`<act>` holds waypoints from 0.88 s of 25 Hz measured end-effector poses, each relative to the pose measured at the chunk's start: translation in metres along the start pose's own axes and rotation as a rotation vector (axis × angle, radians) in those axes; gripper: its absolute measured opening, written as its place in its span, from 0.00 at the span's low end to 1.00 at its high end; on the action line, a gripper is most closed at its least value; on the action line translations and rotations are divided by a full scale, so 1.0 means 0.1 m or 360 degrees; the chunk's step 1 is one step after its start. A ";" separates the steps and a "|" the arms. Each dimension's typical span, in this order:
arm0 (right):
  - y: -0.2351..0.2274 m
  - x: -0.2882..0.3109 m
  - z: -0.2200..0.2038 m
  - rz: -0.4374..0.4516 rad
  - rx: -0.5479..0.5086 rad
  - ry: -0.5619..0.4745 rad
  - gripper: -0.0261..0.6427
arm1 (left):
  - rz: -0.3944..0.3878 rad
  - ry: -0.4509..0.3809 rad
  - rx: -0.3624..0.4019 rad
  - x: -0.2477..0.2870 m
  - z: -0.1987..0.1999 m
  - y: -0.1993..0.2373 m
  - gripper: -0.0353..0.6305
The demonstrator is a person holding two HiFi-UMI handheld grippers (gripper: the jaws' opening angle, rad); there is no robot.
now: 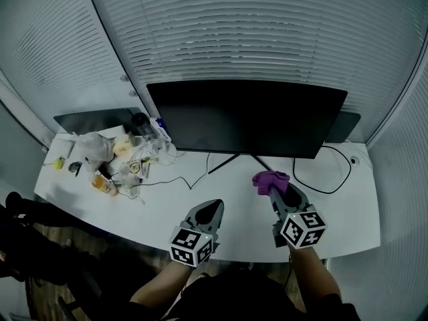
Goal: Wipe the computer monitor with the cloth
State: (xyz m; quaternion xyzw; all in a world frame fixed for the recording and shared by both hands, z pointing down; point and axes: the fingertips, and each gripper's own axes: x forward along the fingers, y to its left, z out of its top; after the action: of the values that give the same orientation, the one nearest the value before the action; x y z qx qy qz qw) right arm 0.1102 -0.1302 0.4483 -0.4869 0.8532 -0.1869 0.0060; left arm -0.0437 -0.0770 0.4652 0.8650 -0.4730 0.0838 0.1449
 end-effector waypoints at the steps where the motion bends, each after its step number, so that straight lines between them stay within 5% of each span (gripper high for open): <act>1: 0.11 -0.02 -0.08 0.0007 0.0015 0.0013 0.25 | 0.0004 0.0006 -0.0005 -0.10 -0.05 0.03 0.06; 13: 1.45 -0.57 -0.97 -0.0004 0.0101 0.0105 0.25 | -0.0075 0.0052 -0.0015 -1.25 -0.58 0.19 0.06; 22: 2.00 -1.04 -1.43 -0.0091 0.0108 0.0113 0.25 | -0.0147 0.0044 -0.0039 -1.77 -0.88 0.14 0.06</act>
State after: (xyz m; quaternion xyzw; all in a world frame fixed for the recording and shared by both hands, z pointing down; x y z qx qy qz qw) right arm -0.0283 0.0924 0.4988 -0.5038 0.8317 -0.2329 -0.0131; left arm -0.1514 0.0854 0.5012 0.8829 -0.4316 0.0832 0.1655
